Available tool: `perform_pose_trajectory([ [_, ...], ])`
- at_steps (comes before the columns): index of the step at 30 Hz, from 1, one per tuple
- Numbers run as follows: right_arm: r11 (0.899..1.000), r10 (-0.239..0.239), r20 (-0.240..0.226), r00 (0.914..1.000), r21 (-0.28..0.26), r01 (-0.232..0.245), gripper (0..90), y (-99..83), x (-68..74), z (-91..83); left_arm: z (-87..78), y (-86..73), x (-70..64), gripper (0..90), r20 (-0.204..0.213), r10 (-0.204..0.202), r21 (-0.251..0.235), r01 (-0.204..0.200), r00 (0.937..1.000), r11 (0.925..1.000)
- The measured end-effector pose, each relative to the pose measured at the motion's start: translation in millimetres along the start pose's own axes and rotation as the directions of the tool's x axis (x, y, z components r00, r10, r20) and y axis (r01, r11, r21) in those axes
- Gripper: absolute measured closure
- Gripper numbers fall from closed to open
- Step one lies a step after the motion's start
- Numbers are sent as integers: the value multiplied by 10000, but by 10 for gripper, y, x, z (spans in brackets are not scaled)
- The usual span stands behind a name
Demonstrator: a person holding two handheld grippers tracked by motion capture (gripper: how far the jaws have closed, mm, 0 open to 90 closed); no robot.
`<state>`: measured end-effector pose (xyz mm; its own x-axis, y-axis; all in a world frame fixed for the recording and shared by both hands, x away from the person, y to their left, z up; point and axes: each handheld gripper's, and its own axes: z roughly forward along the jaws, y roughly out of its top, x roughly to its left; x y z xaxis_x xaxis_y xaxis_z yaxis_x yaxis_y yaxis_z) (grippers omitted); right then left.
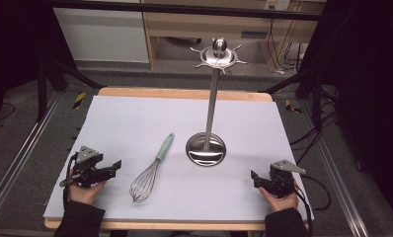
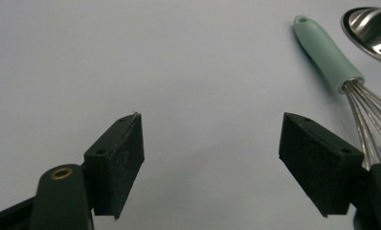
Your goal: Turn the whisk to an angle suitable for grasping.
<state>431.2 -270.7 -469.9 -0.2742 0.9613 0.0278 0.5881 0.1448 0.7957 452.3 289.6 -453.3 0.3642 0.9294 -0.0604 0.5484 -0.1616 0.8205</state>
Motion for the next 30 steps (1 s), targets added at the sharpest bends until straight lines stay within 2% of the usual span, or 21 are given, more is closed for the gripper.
perform_pose_trajectory([
  [3, 9999, 123, -74, 9999, 23, -123, 240, -9, 11, -2, -11, 15, -21, 232, 100, -125, 24, 125, 9999, 9999],
  [12, 10000, 83, 83, 9999, 2, -83, 250, -25, -13, -17, -22, 65, -127, 246, 425, 33, 95, -37, 9991, 9999],
  [15, 10000, 64, 105, 9999, 53, -64, 250, -32, -14, -15, -43, 95, -155, 247, 791, -97, -30, 100, 9968, 9999],
  [20, 9999, -89, 64, 9999, 139, 88, 245, -42, -10, -3, -49, 139, -239, 261, 900, 149, 28, -152, 9958, 9999],
  [25, 9999, -84, 119, 9999, 71, 83, 243, -41, -13, -12, -24, 204, -321, 268, 1304, 28, 131, -46, 9915, 9999],
  [30, 9998, -87, 195, 9998, 155, 84, 242, -42, -5, -1, -31, 277, -420, 277, 1366, 175, 92, -190, 9905, 9998],
])
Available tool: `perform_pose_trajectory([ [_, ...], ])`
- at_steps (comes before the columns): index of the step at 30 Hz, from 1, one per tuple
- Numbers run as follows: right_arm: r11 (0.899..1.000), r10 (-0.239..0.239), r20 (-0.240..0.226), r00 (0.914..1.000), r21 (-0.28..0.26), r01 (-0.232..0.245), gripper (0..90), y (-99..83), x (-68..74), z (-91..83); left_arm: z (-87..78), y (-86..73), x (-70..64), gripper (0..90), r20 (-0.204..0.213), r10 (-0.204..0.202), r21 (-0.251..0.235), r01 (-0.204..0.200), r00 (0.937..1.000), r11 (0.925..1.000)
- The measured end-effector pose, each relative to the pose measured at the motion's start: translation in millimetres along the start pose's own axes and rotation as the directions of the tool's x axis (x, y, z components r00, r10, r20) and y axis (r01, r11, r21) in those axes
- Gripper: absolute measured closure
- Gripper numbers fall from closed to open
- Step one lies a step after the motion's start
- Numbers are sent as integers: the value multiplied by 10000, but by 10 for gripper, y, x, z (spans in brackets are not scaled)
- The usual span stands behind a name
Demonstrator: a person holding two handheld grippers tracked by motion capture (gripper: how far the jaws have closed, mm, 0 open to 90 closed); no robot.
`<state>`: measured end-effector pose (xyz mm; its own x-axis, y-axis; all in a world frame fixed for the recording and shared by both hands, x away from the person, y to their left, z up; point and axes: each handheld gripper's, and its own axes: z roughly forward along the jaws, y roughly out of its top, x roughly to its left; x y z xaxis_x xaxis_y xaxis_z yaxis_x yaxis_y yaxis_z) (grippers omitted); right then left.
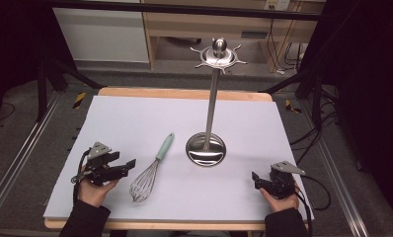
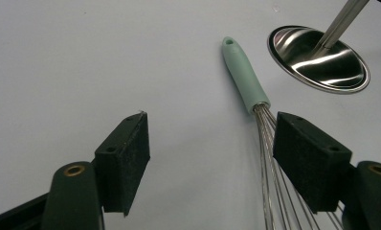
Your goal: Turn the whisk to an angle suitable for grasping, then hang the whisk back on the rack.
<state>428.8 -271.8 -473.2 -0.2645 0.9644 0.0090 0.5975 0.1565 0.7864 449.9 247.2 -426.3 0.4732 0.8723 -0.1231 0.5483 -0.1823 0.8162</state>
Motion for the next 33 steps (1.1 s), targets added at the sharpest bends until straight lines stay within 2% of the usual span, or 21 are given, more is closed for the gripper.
perform_pose_trajectory([
  [3, 10000, -38, 45, 10000, 17, 38, 242, 0, 4, 6, 3, 26, -30, 278, 4, 47, 7, -47, 10000, 10000],
  [12, 10000, 63, 19, 10000, -12, -63, 243, 2, 9, 1, 13, 145, -213, 289, 194, 587, 164, -590, 9981, 9981],
  [15, 10000, -71, 9, 10000, -41, 71, 242, 7, 4, 2, 11, 177, -254, 288, 273, 750, 213, -756, 9968, 9969],
  [23, 10000, -13, -19, 10000, -87, 13, 250, 13, 13, -2, 85, 304, -290, 288, 304, 935, 364, -945, 9952, 9949],
  [25, 9999, -49, -22, 10000, -136, 49, 257, 16, 7, -9, 109, 353, -308, 294, 295, 1116, 450, -1129, 9933, 9926],
  [33, 9999, -4, -21, 10000, -172, 4, 282, 20, -7, -10, 186, 487, -369, 301, 273, 1404, 759, -1421, 9897, 9869],
])
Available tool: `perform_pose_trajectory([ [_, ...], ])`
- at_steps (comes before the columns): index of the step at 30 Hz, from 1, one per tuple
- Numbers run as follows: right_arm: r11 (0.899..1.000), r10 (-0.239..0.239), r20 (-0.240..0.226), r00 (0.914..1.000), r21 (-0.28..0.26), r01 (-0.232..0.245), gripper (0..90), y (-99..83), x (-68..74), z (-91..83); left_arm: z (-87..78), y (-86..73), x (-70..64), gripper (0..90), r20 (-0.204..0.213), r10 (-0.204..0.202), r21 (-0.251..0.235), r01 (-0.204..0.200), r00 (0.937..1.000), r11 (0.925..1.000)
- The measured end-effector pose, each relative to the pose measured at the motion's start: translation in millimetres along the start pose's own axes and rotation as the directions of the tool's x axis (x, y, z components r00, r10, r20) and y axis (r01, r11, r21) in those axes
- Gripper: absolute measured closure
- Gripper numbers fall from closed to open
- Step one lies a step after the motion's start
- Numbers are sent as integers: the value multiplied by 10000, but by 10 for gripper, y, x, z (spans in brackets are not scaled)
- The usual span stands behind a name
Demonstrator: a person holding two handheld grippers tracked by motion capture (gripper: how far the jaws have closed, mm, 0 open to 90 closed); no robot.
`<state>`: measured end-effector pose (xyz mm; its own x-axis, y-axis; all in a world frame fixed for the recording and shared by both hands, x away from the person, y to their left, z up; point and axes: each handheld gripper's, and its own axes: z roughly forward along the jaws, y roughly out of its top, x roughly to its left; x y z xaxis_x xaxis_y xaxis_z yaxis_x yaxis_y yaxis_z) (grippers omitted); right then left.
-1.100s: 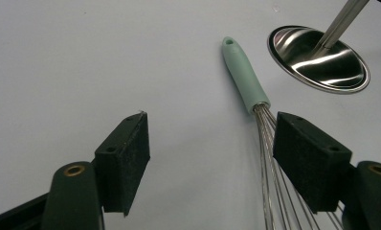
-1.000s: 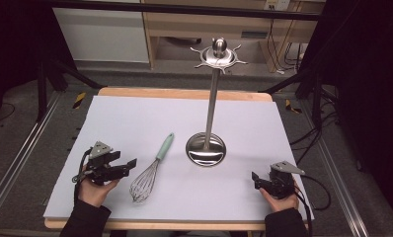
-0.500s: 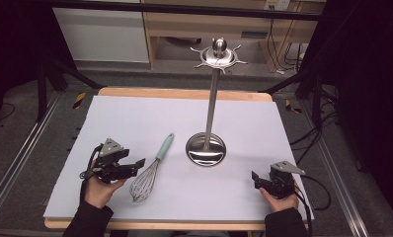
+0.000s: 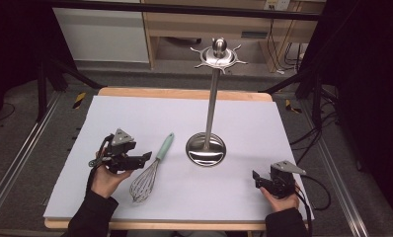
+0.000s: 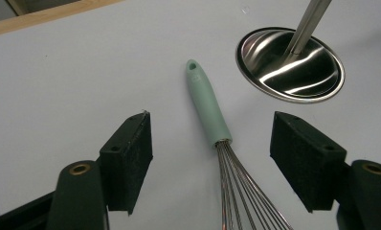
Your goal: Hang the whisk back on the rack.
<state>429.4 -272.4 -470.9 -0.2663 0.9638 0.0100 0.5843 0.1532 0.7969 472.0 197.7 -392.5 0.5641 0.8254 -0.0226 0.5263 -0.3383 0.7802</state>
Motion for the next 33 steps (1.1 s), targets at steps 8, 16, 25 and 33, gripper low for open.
perform_pose_trajectory([
  [8, 10000, -27, 26, 10000, 20, 27, 301, 5, -2, -21, 131, 61, -28, 315, 116, 288, 789, -296, 9995, 9964],
  [16, 10000, 1, 20, 10000, 64, -1, 312, 7, 9, -22, 250, 130, -48, 317, 73, 581, 1442, -585, 9983, 9878],
  [25, 9999, -89, -59, 9999, 103, 90, 328, 9, 17, -17, 417, 163, -64, 306, 211, 684, 2404, -714, 9974, 9680],
  [33, 9998, -137, -157, 9998, 160, 139, 343, 10, 28, -11, 500, 190, -44, 309, 219, 703, 2832, -736, 9973, 9562],
])
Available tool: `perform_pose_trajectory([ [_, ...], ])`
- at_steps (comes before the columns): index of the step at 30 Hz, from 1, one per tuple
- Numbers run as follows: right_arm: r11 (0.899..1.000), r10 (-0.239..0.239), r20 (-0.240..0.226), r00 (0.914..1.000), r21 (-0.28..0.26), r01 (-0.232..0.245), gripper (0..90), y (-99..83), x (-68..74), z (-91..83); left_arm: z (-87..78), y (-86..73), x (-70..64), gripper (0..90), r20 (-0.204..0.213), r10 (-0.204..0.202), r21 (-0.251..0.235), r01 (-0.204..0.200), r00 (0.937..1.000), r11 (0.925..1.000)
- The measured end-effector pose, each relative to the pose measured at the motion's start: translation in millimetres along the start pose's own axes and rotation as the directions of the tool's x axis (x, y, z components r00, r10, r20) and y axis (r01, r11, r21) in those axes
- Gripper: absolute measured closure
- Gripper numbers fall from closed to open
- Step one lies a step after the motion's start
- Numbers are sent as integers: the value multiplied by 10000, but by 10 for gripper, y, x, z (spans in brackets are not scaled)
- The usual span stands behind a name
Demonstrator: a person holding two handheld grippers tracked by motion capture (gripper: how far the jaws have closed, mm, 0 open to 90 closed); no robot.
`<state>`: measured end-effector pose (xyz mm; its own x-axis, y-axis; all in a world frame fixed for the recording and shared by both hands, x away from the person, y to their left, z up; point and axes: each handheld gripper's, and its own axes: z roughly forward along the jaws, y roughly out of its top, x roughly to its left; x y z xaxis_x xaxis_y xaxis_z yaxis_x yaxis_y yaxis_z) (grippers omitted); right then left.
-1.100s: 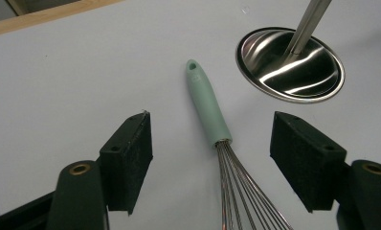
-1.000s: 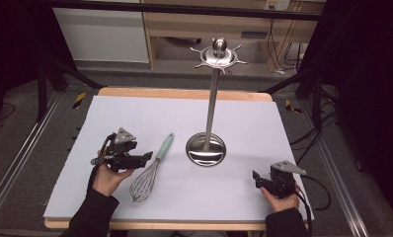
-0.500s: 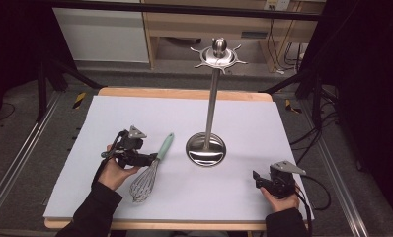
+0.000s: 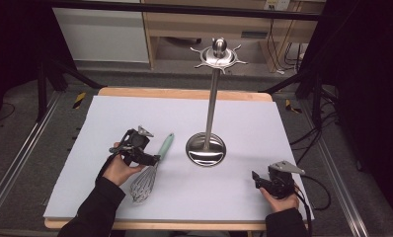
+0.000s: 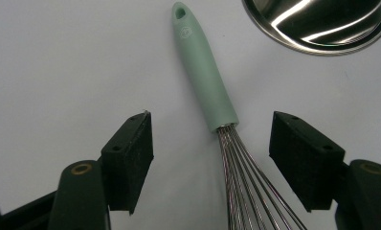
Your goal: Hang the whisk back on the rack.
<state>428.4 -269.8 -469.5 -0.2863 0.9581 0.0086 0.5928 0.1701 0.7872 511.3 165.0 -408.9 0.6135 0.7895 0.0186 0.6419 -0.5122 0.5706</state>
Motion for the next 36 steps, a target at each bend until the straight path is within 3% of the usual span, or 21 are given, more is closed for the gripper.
perform_pose_trajectory([
  [3, 10000, 0, -39, 10000, 3, 0, 346, -1, 2, 0, 23, 20, 0, 314, 22, -124, 54, 124, 9999, 9999],
  [24, 9998, 103, -243, 9997, 189, -98, 375, 0, -11, 13, 254, 200, 0, 379, 231, 1, 877, -22, 9997, 9961],
  [36, 9999, 61, -246, 9997, 153, -57, 397, 1, -6, -3, 372, 219, -7, 396, 308, 13, 1280, -52, 9995, 9918],
])
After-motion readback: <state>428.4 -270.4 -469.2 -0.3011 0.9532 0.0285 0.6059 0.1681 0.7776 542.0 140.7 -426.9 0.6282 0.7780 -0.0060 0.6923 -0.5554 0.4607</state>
